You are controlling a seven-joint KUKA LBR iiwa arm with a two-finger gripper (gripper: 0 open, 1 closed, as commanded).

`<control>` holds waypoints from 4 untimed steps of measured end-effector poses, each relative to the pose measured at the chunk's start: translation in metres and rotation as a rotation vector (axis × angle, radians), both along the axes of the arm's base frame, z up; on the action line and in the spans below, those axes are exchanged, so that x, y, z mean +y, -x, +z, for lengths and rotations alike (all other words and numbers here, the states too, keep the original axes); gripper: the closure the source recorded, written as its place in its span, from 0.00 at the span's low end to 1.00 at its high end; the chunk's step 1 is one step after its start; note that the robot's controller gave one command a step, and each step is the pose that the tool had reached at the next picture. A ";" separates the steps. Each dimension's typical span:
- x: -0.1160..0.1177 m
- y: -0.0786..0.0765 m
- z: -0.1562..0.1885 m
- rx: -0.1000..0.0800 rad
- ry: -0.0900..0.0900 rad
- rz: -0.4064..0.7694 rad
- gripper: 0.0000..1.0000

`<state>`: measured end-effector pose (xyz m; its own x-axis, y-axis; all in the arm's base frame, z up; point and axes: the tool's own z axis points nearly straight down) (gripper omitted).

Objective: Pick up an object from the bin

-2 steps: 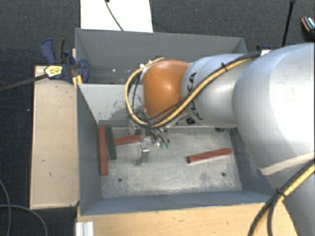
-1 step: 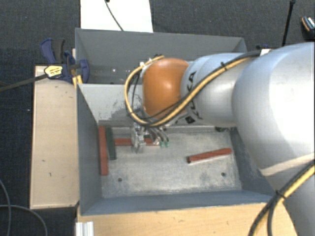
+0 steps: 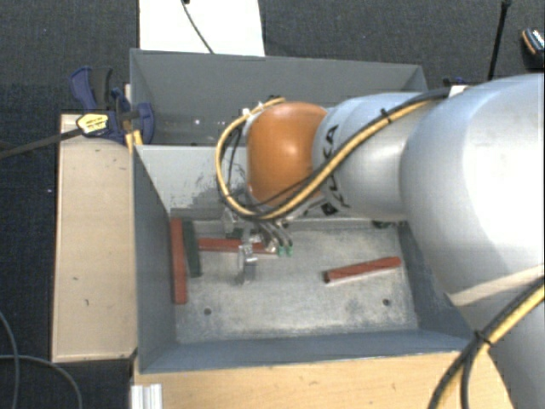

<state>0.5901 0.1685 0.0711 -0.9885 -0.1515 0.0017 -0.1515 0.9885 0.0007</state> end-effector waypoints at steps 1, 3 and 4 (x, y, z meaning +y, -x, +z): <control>0.001 -0.001 0.001 -0.002 -0.001 -0.001 1.00; 0.000 -0.001 0.001 -0.002 -0.001 0.000 1.00; 0.000 0.000 0.000 0.001 0.000 -0.004 0.00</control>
Offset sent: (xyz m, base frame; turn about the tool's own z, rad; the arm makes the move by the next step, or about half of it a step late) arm 0.0000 0.0000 0.0000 0.0000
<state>0.5901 0.1684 0.0711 -0.9890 -0.1478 0.0025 -0.1477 0.9890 0.0009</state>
